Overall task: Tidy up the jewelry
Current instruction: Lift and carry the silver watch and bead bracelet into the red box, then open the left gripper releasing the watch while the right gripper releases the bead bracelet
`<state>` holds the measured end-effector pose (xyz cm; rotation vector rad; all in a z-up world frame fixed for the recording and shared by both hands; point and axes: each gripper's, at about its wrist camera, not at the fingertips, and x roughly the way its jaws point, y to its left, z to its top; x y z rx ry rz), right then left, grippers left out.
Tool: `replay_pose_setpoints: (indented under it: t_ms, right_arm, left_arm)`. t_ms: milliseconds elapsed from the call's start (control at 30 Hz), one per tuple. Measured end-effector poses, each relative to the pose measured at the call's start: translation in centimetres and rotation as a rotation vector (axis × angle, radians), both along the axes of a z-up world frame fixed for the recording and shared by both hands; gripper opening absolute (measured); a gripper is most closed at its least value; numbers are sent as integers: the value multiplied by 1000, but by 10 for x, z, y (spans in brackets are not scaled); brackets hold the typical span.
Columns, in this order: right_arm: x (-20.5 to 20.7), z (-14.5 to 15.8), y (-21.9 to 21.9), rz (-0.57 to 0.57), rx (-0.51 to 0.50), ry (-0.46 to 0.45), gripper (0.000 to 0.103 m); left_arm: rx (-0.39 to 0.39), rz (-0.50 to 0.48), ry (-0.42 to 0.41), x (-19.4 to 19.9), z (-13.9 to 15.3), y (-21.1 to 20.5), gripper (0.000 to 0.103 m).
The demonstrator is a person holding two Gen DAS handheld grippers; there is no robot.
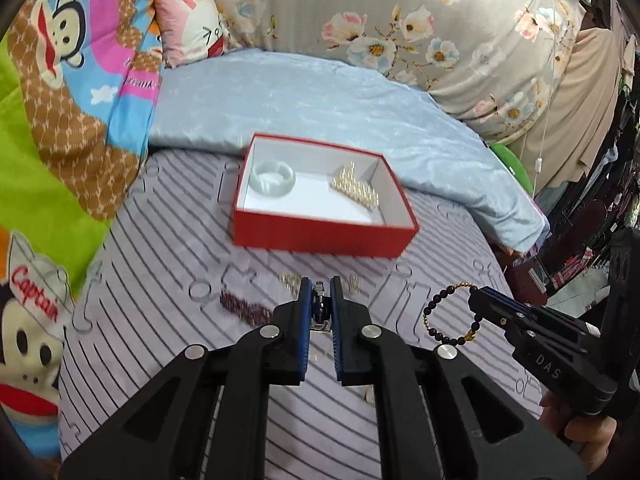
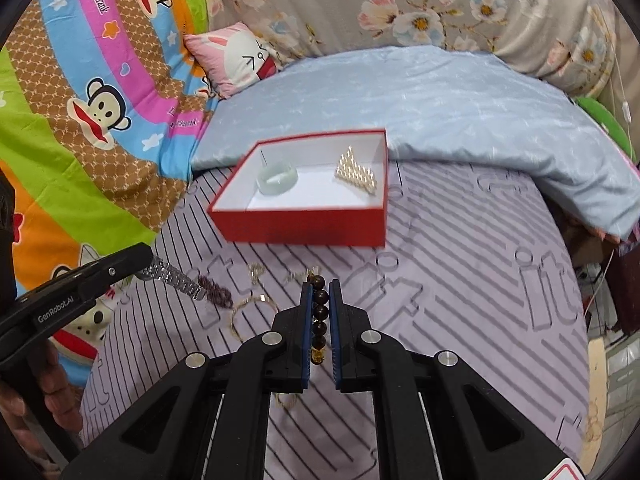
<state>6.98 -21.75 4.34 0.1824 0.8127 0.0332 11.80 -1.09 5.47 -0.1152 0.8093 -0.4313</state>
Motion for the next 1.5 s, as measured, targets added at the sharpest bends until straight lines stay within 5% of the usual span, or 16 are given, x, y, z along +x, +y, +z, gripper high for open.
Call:
replay_pose_setpoints:
  t_ms: [267, 500, 1067, 1500]
  right_arm:
    - [66, 34, 8, 40, -15, -68, 7]
    - [126, 31, 14, 57, -17, -67, 7]
    - [197, -48, -5, 29, -20, 79, 7]
    - [210, -74, -8, 14, -65, 107, 9]
  left_arm:
    - [12, 33, -100, 63, 35, -12, 8]
    - [13, 49, -123, 119, 39, -29, 8]
    - [101, 74, 3, 184, -50, -52, 8]
    - [131, 94, 53, 198, -78, -57, 9]
